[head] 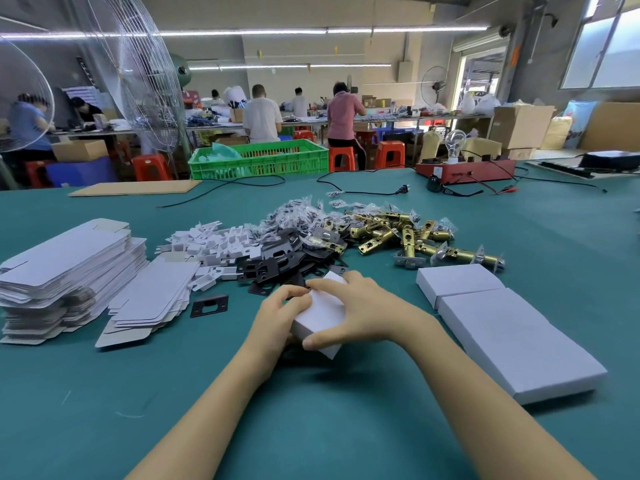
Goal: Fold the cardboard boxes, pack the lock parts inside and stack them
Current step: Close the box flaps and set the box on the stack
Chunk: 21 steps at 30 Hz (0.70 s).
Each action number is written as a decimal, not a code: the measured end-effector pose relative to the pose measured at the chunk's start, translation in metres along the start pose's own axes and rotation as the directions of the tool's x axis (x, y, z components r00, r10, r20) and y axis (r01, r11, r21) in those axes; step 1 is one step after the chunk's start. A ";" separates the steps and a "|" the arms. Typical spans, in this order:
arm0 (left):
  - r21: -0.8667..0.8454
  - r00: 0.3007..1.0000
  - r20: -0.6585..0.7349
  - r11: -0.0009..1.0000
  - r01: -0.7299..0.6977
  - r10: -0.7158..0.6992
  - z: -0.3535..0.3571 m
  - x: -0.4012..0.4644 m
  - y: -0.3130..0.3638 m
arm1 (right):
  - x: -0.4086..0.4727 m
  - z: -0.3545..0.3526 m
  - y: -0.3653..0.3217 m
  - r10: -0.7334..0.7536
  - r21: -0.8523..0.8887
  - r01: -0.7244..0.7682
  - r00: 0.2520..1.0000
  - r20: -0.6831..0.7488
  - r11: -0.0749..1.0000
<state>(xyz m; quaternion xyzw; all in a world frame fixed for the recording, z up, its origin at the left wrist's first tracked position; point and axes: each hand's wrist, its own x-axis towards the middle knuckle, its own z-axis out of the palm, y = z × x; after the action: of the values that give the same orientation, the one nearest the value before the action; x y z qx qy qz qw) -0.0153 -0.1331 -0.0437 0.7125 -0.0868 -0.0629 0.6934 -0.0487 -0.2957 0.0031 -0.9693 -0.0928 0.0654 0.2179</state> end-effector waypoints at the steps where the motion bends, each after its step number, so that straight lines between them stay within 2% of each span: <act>1: -0.041 1.000 0.007 0.999 0.006 -0.005 0.000 -0.001 0.000 | 0.000 0.000 0.000 0.000 0.024 0.000 1.000 -0.017 1.000; 4: -0.166 0.999 0.037 0.986 0.030 -0.025 0.000 -0.001 0.002 | 0.000 -0.008 0.001 0.025 0.055 -0.018 0.993 -0.115 0.998; 7: -0.240 0.998 0.051 0.969 0.055 -0.044 0.000 0.000 0.005 | -0.004 -0.029 0.008 0.106 0.065 -0.092 0.956 -0.275 0.994; 9: -0.257 0.998 0.048 0.965 0.060 -0.050 0.000 0.000 0.005 | -0.010 -0.046 0.020 0.212 0.135 -0.171 0.894 -0.395 0.976; 12: -0.229 0.997 0.063 0.972 0.047 -0.034 0.001 0.000 0.003 | -0.021 -0.067 0.045 0.376 0.176 -0.335 0.762 -0.527 0.926; 16: -0.205 0.998 0.061 0.978 0.039 -0.027 0.002 0.000 0.003 | -0.040 -0.084 0.082 0.587 0.282 -0.526 0.608 -0.535 0.802; 21: -0.179 0.998 0.063 0.983 0.036 -0.025 0.003 -0.001 0.004 | -0.046 -0.085 0.105 0.669 0.328 -0.609 0.494 -0.555 0.722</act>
<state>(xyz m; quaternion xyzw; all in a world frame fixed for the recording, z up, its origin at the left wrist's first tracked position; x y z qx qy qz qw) -0.0171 -0.1362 -0.0398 0.6458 -0.0906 -0.1028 0.7511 -0.0637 -0.4332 0.0375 -0.8837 0.3559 -0.1885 0.2384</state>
